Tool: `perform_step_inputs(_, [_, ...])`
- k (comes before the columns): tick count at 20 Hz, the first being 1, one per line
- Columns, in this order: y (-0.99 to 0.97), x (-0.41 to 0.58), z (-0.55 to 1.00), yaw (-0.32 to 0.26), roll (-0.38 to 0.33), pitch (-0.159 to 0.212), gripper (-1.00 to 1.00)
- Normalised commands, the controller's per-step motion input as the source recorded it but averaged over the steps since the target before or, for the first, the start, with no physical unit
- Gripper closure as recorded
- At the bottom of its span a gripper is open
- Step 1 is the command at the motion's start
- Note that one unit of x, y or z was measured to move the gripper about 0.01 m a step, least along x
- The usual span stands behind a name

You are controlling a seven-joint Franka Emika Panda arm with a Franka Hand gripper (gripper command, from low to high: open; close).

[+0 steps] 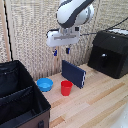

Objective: Discover the targeted book and set your gripper to the appropriate amplitude. Smoothly guide your gripper in the direction of the book and snatch it firmly. Search for the back section of the caddy. Move the held book towards the back section and lightly deposit it inside.

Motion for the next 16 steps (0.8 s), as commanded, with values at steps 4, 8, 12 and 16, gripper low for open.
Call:
perform_step_inputs(4, [-0.63, 0.148, -0.18, 0.101, 0.009, 0.004, -1.00])
perform_step_inputs(8, [-0.65, 0.151, -0.18, 0.104, 0.000, 0.000, -1.00])
perform_step_inputs(12, [-0.63, 0.169, -0.16, 0.118, 0.000, 0.000, -1.00])
perform_step_inputs(16, [-0.54, 0.085, -0.16, 0.093, 0.000, 0.010, -1.00])
